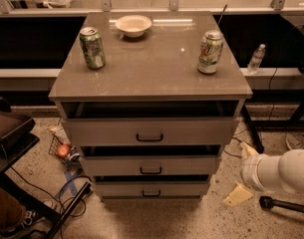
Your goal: Open bottom drawer
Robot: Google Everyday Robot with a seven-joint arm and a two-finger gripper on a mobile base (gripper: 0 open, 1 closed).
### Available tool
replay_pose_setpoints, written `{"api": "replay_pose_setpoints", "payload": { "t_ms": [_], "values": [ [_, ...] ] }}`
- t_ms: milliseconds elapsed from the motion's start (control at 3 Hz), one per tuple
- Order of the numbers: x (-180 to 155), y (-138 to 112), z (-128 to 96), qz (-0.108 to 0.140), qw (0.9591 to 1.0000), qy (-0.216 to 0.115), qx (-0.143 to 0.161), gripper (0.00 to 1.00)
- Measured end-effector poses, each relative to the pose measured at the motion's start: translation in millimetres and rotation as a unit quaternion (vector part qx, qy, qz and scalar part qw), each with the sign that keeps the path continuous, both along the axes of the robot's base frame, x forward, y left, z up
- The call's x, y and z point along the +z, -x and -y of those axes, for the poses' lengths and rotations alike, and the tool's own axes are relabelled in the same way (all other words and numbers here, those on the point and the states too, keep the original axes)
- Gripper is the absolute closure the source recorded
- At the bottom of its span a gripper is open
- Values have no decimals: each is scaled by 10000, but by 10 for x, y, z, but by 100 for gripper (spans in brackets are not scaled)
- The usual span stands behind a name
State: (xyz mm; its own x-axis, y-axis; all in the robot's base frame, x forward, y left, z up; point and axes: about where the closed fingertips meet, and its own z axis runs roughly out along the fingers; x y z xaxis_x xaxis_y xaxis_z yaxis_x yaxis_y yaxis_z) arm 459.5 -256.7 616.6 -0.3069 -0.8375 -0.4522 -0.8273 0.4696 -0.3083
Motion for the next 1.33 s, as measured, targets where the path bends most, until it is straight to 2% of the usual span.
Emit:
{"api": "replay_pose_setpoints", "payload": {
  "t_ms": [333,667,1000,1333],
  "values": [
    [-275,-28,-85,-135,9999,-3,42,0],
    [-721,-63,-162,-292,9994,-134,109,0],
    [-1312,-72,-213,-413,9980,-454,119,0],
    [-1800,-59,-176,-423,9960,-789,22,0]
  ]
}}
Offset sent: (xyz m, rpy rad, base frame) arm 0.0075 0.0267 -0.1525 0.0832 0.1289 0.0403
